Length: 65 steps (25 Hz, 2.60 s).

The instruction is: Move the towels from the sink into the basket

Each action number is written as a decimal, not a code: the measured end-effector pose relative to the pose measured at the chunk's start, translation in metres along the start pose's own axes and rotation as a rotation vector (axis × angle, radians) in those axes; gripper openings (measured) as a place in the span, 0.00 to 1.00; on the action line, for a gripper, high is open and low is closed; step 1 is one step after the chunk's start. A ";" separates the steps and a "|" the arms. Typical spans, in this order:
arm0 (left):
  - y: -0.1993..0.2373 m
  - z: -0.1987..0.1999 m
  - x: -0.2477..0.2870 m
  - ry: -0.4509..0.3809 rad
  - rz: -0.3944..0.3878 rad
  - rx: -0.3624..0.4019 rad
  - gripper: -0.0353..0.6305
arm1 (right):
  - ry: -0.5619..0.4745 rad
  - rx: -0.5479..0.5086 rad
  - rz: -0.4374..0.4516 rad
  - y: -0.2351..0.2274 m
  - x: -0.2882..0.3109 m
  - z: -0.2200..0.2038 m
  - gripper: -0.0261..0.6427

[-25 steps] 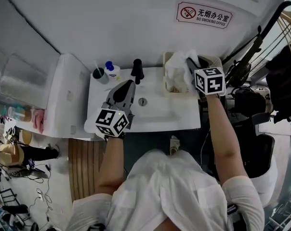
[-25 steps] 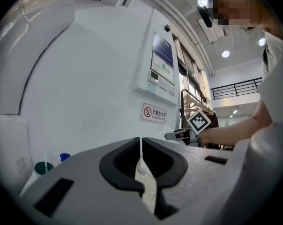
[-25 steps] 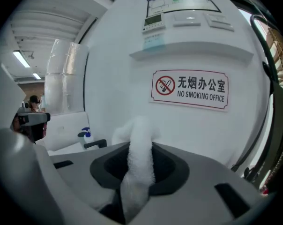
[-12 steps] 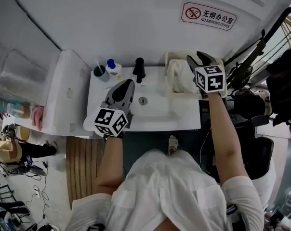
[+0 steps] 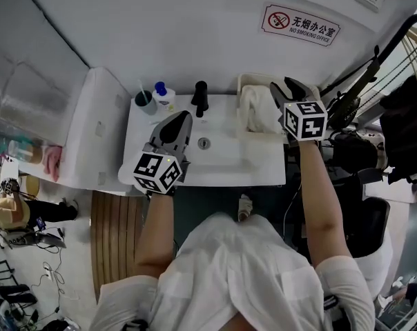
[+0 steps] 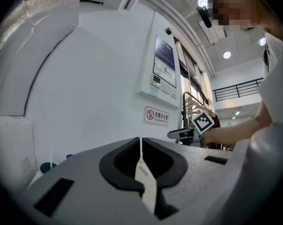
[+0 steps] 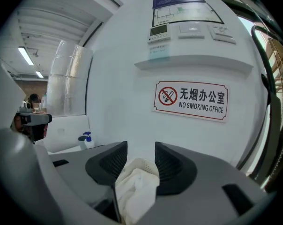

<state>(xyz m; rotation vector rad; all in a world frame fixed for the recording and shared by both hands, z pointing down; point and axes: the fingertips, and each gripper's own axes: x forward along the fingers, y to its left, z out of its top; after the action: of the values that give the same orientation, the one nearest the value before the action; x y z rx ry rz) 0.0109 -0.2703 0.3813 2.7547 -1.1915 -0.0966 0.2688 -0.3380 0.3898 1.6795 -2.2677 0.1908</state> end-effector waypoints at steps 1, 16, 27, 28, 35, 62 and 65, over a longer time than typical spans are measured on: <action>0.001 0.000 -0.003 0.000 0.004 0.003 0.09 | -0.006 0.006 0.006 0.003 -0.001 0.000 0.34; 0.049 0.006 -0.094 -0.015 0.183 0.018 0.09 | -0.033 0.010 0.205 0.111 0.021 0.002 0.34; 0.088 -0.006 -0.191 -0.007 0.361 0.009 0.08 | 0.003 -0.032 0.390 0.230 0.048 -0.012 0.34; 0.090 -0.007 -0.199 -0.006 0.374 0.009 0.08 | 0.009 -0.038 0.409 0.240 0.050 -0.015 0.34; 0.105 -0.021 -0.249 0.013 0.456 -0.010 0.09 | 0.095 -0.130 0.604 0.326 0.064 -0.053 0.42; 0.138 -0.084 -0.373 0.119 0.665 -0.091 0.08 | 0.427 -0.642 0.884 0.526 0.122 -0.249 0.61; 0.142 -0.088 -0.374 0.123 0.662 -0.095 0.08 | 0.422 -0.619 0.881 0.531 0.130 -0.248 0.61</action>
<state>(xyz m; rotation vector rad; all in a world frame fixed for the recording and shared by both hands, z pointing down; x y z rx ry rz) -0.3375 -0.0850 0.4915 2.1152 -1.9175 0.0840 -0.2273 -0.2232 0.7072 0.2558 -2.2332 0.0152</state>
